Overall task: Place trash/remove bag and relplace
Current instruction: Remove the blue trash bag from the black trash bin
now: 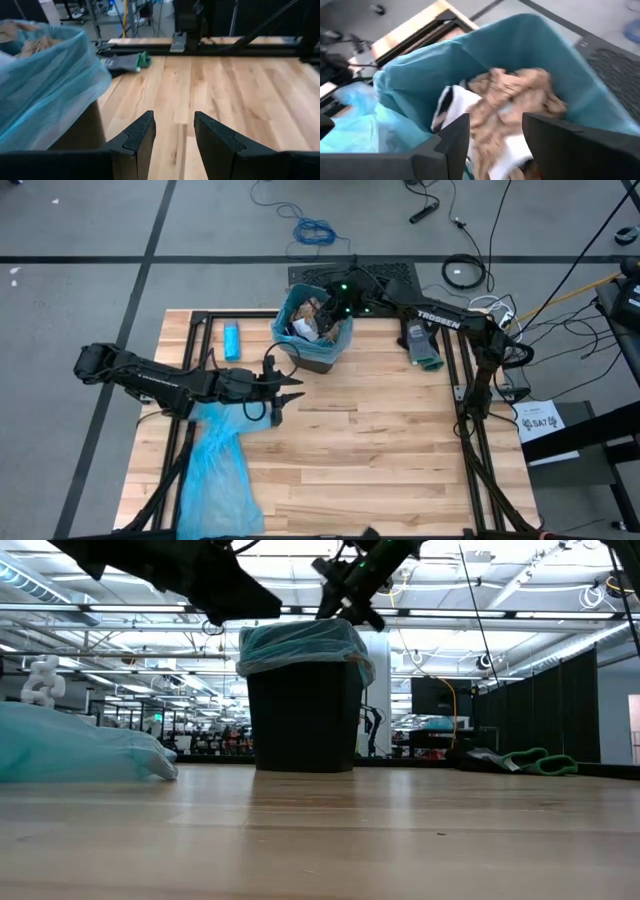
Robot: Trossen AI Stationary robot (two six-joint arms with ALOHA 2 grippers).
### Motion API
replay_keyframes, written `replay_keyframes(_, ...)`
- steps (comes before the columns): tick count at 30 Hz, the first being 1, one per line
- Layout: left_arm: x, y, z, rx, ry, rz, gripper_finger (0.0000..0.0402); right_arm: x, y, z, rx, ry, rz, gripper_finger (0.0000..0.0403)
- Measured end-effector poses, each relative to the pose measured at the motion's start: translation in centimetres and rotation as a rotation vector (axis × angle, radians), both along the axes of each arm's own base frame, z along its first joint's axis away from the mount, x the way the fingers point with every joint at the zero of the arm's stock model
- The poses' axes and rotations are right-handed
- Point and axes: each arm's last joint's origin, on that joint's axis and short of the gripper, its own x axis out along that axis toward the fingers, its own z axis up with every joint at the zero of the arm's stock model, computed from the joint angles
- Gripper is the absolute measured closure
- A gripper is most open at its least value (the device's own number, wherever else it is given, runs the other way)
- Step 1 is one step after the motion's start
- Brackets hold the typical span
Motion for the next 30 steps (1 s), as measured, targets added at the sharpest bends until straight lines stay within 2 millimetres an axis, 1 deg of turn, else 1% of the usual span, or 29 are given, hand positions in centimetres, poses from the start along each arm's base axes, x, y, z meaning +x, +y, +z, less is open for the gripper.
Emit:
replay_keyframes(2,-0.1,0.2,-0.2,0.006,0.022,0.020,0.0260,-1.2,0.6,1.1,-0.009,0.024,-0.053,0.0228)
replay_keyframes(4,-0.1,0.3,-0.4,0.013,0.039,0.040,0.0260,-2.8,1.8,2.5,-0.036,0.054,-0.115,0.0228)
replay_keyframes(8,-0.3,0.4,-0.7,0.022,0.079,0.081,0.0260,-5.8,5.5,4.9,-0.037,0.111,-0.176,0.0231)
replay_keyframes(13,-0.3,0.4,-0.8,-0.019,0.080,0.096,0.0260,-9.3,10.3,6.3,-0.029,0.211,-0.229,0.0231)
replay_keyframes(16,-0.3,0.4,-0.8,-0.030,0.070,0.099,0.0260,-11.2,13.1,6.3,-0.032,0.269,-0.291,0.0231)
replay_keyframes(19,-0.3,0.4,-0.8,-0.043,0.068,0.102,0.0260,-12.5,15.8,4.9,-0.034,0.312,-0.327,0.0231)
replay_keyframes(22,-0.3,0.4,-0.8,-0.052,0.070,0.085,0.0260,-13.6,18.5,2.2,-0.018,0.352,-0.302,0.0232)
replay_keyframes(26,-0.3,0.3,-0.8,-0.083,0.070,0.062,0.0260,-15.3,21.4,-3.1,0.030,0.355,-0.314,0.0232)
replay_keyframes(30,-0.3,0.0,-0.8,-0.088,0.075,0.039,0.0260,-16.7,23.9,-9.4,0.106,0.264,-0.296,0.0232)
